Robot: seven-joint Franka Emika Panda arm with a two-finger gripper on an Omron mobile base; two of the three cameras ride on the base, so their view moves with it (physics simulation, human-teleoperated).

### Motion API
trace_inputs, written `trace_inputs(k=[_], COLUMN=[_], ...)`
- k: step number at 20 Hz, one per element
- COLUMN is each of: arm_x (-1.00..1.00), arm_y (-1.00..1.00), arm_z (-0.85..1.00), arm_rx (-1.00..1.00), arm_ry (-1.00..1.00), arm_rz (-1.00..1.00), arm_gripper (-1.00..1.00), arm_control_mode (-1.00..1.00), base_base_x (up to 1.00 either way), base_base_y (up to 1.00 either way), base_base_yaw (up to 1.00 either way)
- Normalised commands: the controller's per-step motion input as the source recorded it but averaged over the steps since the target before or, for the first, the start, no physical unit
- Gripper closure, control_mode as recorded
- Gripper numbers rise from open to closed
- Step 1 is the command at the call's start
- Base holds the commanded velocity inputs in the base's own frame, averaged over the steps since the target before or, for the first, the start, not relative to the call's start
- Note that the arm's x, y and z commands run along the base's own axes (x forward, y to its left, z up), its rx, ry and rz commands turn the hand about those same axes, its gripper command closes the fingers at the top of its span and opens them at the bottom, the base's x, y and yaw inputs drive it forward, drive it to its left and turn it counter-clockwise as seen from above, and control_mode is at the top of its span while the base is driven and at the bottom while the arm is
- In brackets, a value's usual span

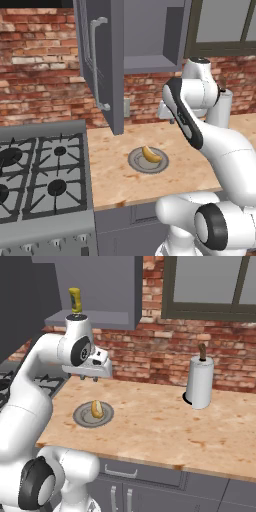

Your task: Move the hot dog bun to the plate on the dining table and place the condiment next to that plate. Then navigate to the fridge and take the sausage and place it on the plate as well.

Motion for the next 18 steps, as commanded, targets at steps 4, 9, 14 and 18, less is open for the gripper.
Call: trace_inputs(k=[4,9,14,18], arm_x=[-0.13,-0.07,-0.2,-0.04], arm_y=[0.0,0.09,0.08,0.19], arm_z=[-0.02,-0.34,-0.62,-0.44], arm_rx=[0.0,-0.06,-0.06,-0.06], arm_ry=[0.0,0.08,0.07,0.07], arm_rz=[0.0,0.0,0.0,0.01], arm_gripper=[-1.0,-1.0,-1.0,-1.0], arm_control_mode=[-1.0,-1.0,-1.0,-1.0], base_base_x=[0.0,0.0,0.0,0.0], base_base_y=[0.0,0.0,0.0,0.0], base_base_yaw=[0.0,0.0,0.0,0.0])
